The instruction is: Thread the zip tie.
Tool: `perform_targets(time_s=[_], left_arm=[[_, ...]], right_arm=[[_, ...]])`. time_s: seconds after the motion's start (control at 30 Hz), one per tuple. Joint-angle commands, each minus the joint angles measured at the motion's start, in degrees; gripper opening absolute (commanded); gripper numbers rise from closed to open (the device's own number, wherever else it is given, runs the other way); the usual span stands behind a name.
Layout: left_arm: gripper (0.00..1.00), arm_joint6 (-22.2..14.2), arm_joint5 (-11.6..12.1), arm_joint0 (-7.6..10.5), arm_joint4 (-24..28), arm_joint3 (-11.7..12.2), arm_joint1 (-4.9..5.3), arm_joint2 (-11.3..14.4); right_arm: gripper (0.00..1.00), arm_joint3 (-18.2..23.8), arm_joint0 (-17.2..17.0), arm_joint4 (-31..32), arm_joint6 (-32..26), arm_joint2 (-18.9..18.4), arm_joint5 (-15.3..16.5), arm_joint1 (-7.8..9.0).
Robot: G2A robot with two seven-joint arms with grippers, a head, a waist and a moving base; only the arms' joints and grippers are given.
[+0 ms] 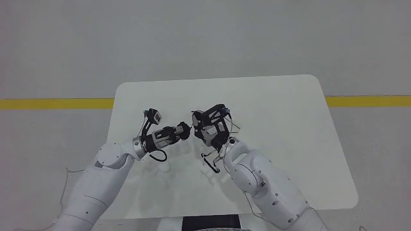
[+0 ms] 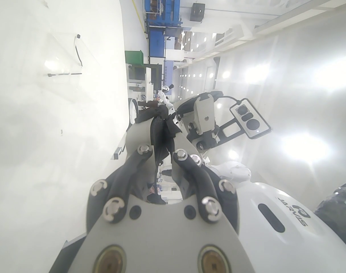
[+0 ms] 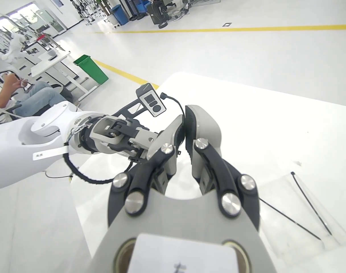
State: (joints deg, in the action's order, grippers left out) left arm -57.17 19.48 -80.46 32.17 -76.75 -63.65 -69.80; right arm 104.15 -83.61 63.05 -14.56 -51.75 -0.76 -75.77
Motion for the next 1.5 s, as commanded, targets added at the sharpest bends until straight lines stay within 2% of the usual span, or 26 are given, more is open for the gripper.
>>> perform_targets(time_s=[0.0, 1.23, 1.47], left_arm=[[0.0, 0.0, 0.0, 0.0, 0.0, 0.0, 0.0, 0.0], [0.0, 0.0, 0.0, 0.0, 0.0, 0.0, 0.0, 0.0], [0.0, 0.0, 0.0, 0.0, 0.0, 0.0, 0.0, 0.0]], right_arm=[[0.0, 0.3, -0.2, 0.1, 0.1, -0.2, 0.1, 0.03], [0.0, -1.0, 0.0, 0.2, -0.5, 0.0, 0.6, -0.6], [0.0, -0.9, -0.2, -1.2, 0.4, -0.3, 1.8, -0.68]])
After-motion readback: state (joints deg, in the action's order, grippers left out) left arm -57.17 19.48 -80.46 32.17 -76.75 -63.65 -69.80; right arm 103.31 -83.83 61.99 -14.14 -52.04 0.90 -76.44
